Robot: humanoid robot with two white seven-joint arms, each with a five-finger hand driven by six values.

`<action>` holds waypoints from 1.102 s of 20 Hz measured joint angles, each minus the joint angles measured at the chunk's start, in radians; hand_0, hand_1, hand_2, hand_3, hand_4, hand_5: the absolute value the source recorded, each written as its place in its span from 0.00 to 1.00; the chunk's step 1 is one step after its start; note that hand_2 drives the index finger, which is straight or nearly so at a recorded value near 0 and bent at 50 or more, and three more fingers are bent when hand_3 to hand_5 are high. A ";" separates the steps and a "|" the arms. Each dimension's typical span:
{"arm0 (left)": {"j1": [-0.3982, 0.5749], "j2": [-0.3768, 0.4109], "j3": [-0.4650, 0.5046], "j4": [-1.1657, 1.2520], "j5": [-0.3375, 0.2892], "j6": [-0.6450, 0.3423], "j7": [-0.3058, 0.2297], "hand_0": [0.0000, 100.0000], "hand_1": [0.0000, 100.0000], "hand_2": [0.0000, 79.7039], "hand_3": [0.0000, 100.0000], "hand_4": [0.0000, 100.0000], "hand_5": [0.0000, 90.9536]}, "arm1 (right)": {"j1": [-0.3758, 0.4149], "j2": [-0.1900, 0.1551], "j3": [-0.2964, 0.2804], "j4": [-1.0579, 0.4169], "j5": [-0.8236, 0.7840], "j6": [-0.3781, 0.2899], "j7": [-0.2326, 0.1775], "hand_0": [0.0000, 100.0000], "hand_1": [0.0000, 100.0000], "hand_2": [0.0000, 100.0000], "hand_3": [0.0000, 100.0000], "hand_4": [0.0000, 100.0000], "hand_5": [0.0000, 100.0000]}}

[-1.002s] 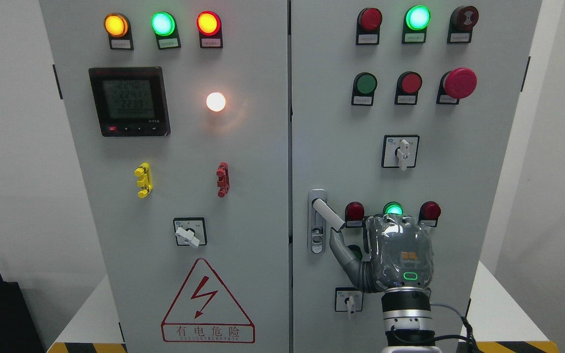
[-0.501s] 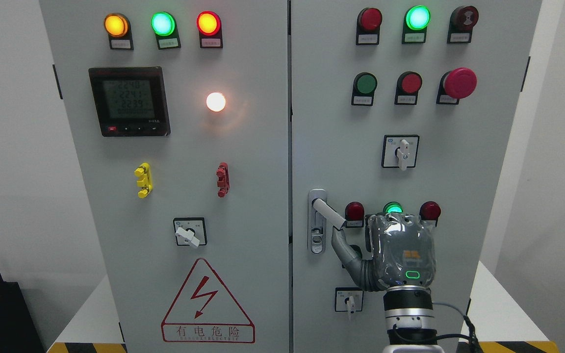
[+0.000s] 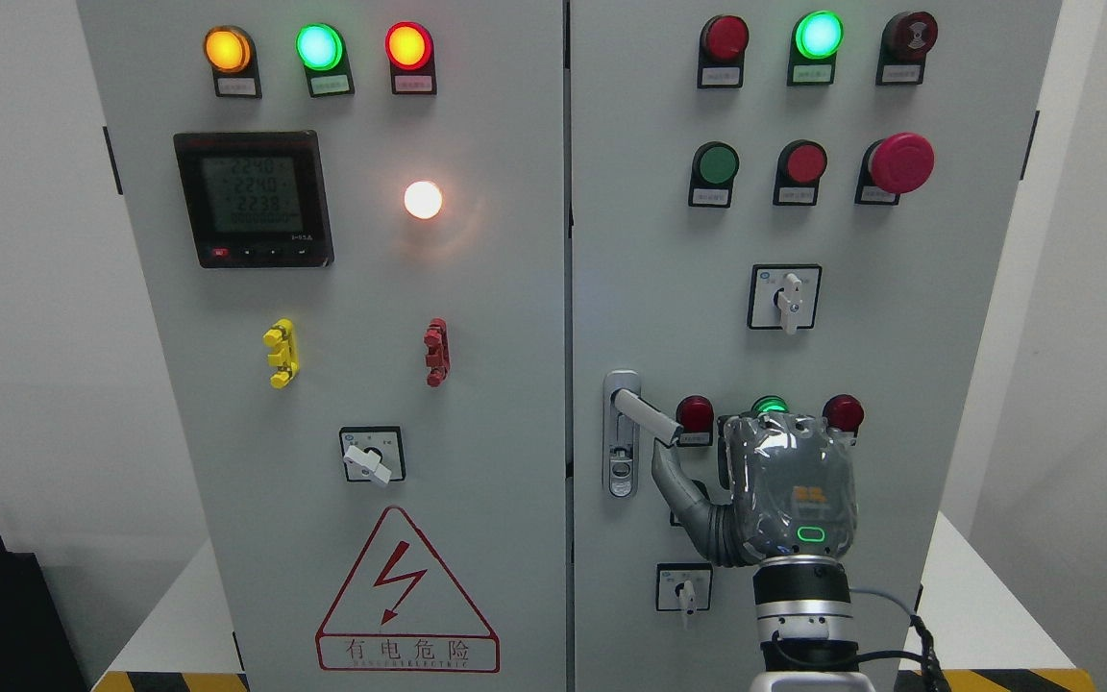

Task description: Release door handle

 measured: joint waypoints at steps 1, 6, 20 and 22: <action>0.000 0.000 0.000 0.000 0.000 0.000 0.000 0.12 0.39 0.00 0.00 0.00 0.00 | 0.000 0.000 -0.001 0.000 0.000 -0.001 0.000 0.38 0.11 0.95 1.00 0.91 0.94; 0.000 0.000 0.000 0.000 0.000 0.000 0.000 0.12 0.39 0.00 0.00 0.00 0.00 | -0.003 0.000 -0.004 0.000 0.002 -0.001 0.000 0.38 0.11 0.94 1.00 0.91 0.94; 0.000 0.000 0.000 0.000 0.000 0.006 0.000 0.12 0.39 0.00 0.00 0.00 0.00 | -0.018 -0.001 -0.012 -0.001 0.004 -0.001 0.001 0.38 0.11 0.95 1.00 0.91 0.94; 0.000 0.000 0.000 0.000 0.000 0.002 0.000 0.12 0.39 0.00 0.00 0.00 0.00 | -0.019 0.000 -0.013 -0.001 0.004 -0.001 0.001 0.38 0.11 0.95 1.00 0.91 0.94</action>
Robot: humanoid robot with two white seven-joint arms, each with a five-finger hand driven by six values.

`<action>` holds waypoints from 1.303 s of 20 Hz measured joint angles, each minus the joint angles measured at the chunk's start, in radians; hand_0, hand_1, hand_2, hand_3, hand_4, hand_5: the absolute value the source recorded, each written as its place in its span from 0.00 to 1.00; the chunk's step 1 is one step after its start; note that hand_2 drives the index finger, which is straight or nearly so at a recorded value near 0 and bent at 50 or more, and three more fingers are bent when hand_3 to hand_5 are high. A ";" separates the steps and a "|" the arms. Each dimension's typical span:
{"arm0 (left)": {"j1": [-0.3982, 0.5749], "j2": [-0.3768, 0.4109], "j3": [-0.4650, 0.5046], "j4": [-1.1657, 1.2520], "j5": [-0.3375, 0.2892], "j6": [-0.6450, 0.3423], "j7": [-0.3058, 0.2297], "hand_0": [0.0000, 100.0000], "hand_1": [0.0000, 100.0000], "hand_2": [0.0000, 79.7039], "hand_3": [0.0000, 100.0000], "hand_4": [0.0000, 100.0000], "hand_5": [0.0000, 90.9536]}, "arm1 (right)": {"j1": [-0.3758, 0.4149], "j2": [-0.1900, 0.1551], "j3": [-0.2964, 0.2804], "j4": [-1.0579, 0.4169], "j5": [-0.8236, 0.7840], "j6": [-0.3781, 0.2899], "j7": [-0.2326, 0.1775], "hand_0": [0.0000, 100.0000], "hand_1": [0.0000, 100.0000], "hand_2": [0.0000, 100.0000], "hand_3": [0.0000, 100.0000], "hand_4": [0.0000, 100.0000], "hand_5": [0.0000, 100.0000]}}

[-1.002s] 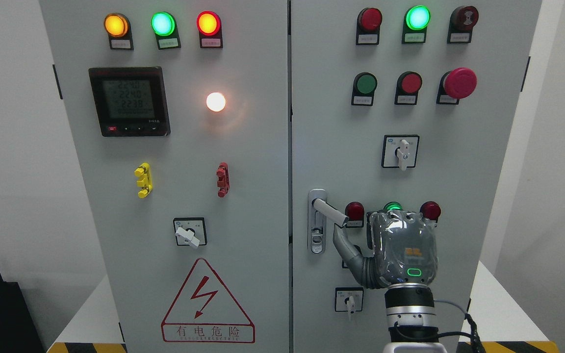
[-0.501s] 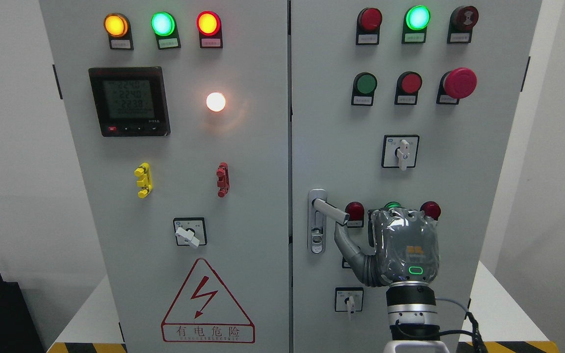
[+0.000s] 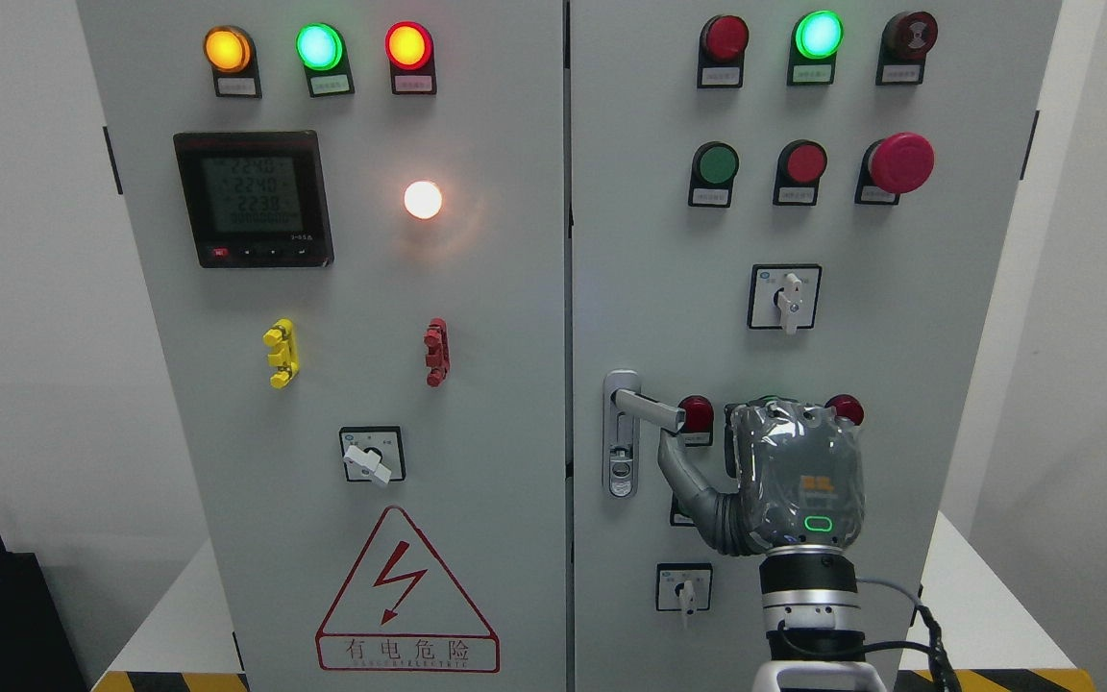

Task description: Release door handle

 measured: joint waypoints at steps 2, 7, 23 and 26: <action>0.000 0.000 0.000 0.000 0.000 -0.001 0.000 0.12 0.39 0.00 0.00 0.00 0.00 | -0.001 0.000 -0.001 0.000 0.000 0.000 0.002 0.38 0.11 0.94 1.00 0.91 0.94; 0.000 0.000 0.000 0.000 0.000 -0.002 0.000 0.12 0.39 0.00 0.00 0.00 0.00 | -0.006 0.000 -0.003 0.000 0.000 0.000 0.002 0.38 0.11 0.94 1.00 0.91 0.94; 0.000 0.000 0.000 0.000 0.000 -0.003 0.000 0.12 0.39 0.00 0.00 0.00 0.00 | -0.012 0.001 -0.005 0.000 -0.001 0.000 0.007 0.38 0.11 0.94 1.00 0.91 0.94; 0.000 0.000 0.000 0.000 0.000 -0.003 0.000 0.12 0.39 0.00 0.00 0.00 0.00 | -0.006 0.001 -0.004 -0.002 -0.002 0.000 -0.003 0.38 0.11 0.94 1.00 0.91 0.94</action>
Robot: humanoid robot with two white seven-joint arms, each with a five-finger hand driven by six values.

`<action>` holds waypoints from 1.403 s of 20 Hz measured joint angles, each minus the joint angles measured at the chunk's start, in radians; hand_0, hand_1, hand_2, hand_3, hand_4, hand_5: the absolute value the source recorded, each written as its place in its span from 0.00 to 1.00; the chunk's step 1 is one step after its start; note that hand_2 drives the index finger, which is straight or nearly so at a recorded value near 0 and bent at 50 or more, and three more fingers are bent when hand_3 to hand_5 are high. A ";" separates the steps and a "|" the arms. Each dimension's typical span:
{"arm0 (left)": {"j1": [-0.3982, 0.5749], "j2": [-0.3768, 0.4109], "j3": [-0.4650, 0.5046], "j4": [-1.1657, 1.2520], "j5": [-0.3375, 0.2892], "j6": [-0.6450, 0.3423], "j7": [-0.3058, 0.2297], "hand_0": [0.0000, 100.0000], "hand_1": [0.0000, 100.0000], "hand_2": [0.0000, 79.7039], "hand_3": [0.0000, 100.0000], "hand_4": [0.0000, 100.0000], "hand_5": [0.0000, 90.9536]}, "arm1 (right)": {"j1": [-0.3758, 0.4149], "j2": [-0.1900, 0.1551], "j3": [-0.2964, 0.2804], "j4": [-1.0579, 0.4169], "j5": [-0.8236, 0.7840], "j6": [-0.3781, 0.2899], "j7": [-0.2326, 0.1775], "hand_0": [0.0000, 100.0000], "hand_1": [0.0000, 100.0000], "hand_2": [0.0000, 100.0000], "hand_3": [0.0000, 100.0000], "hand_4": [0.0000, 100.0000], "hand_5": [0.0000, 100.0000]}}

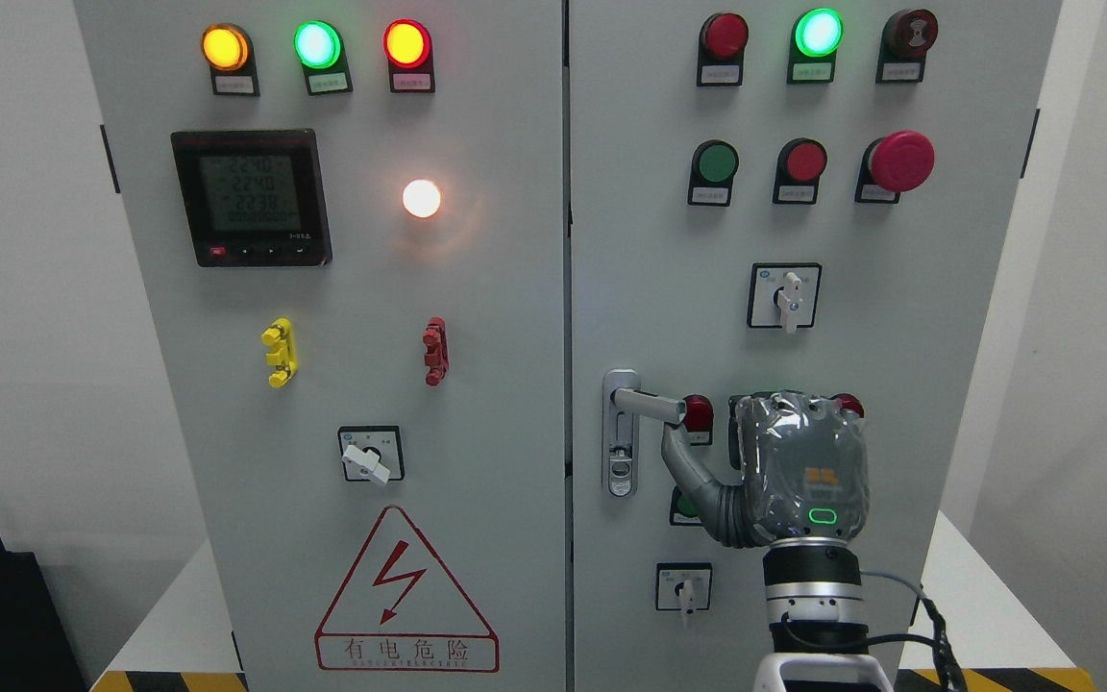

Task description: Release door handle

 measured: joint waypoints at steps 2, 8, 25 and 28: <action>0.000 0.000 0.000 0.000 0.000 0.000 0.000 0.12 0.39 0.00 0.00 0.00 0.00 | 0.005 0.000 0.001 -0.002 -0.001 0.000 -0.003 0.38 0.11 0.94 1.00 0.91 0.94; 0.000 0.000 0.000 0.000 0.000 0.000 0.000 0.12 0.39 0.00 0.00 0.00 0.00 | 0.023 0.000 0.004 -0.008 -0.002 -0.003 -0.008 0.38 0.11 0.94 1.00 0.91 0.94; 0.000 0.000 0.000 0.000 0.000 0.000 0.000 0.12 0.39 0.00 0.00 0.00 0.00 | 0.157 -0.011 0.012 -0.089 -0.009 -0.128 -0.097 0.38 0.13 0.58 0.83 0.71 0.65; 0.000 0.000 0.000 0.000 0.000 0.000 0.000 0.12 0.39 0.00 0.00 0.00 0.00 | 0.220 -0.020 0.004 -0.132 -0.023 -0.193 -0.136 0.39 0.14 0.34 0.56 0.45 0.30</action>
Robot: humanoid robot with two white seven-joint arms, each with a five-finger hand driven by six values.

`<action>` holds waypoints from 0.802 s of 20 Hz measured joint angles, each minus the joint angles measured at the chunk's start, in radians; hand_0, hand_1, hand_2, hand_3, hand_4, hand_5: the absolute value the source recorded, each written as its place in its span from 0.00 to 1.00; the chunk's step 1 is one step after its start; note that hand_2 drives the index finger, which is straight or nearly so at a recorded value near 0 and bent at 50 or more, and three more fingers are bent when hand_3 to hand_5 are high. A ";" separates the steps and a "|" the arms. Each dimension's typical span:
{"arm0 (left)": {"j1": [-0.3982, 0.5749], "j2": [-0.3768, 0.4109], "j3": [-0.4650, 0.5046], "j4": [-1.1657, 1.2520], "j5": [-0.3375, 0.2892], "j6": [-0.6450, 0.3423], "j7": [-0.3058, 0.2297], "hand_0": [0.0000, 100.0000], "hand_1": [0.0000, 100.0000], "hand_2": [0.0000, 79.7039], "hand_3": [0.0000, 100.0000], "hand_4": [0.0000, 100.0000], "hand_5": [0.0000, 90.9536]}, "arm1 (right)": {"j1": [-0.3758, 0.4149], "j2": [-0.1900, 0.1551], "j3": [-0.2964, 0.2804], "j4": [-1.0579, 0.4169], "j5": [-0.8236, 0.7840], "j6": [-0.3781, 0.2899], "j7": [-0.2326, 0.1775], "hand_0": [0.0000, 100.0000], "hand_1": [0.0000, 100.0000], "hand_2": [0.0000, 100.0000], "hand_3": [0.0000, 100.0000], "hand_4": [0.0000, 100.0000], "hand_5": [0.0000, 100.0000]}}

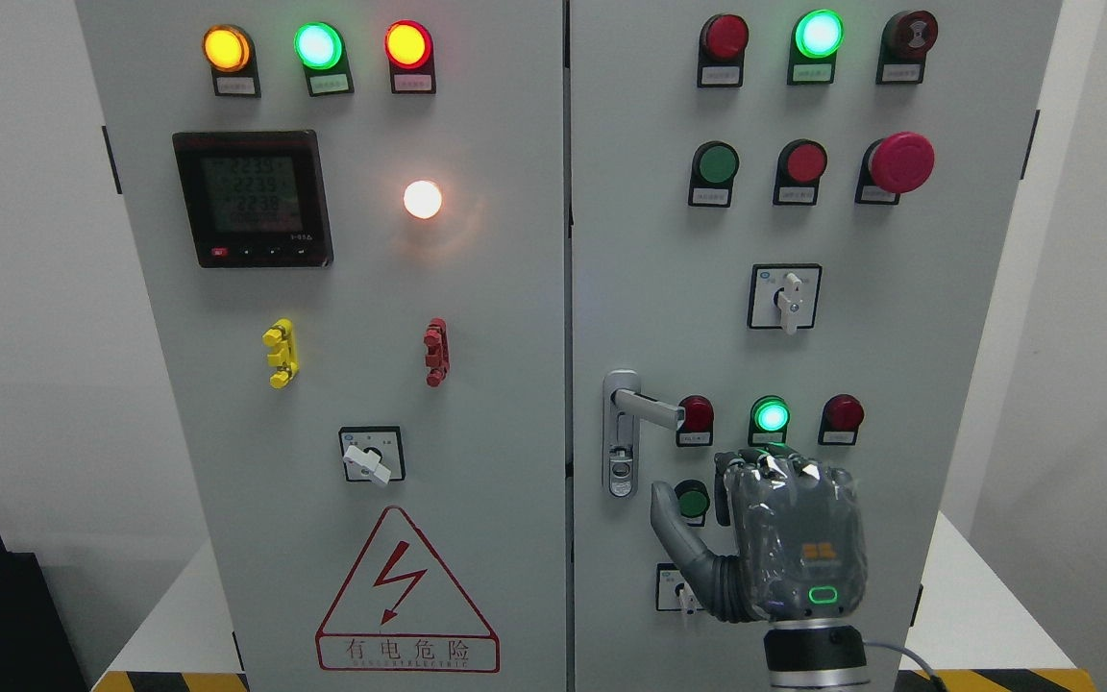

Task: Release door handle
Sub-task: 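Open the right hand fingers and pull back from the lever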

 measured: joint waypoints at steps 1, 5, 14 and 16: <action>0.000 0.000 0.000 0.000 0.000 0.000 0.000 0.12 0.39 0.00 0.00 0.00 0.00 | 0.020 -0.003 -0.006 -0.014 -0.013 -0.021 -0.006 0.39 0.14 0.26 0.41 0.34 0.19; 0.000 0.000 0.000 0.000 0.000 0.000 0.000 0.12 0.39 0.00 0.00 0.00 0.00 | 0.077 -0.023 -0.034 -0.062 -0.106 -0.097 -0.026 0.39 0.14 0.09 0.18 0.10 0.00; 0.000 0.001 0.000 0.000 0.000 -0.006 0.000 0.12 0.39 0.00 0.00 0.00 0.00 | 0.122 -0.039 -0.099 -0.126 -0.208 -0.167 -0.023 0.39 0.14 0.00 0.02 0.00 0.00; 0.000 0.001 0.000 0.000 0.000 -0.006 0.000 0.12 0.39 0.00 0.00 0.00 0.00 | 0.127 -0.035 -0.108 -0.135 -0.215 -0.189 -0.022 0.39 0.14 0.00 0.02 0.00 0.00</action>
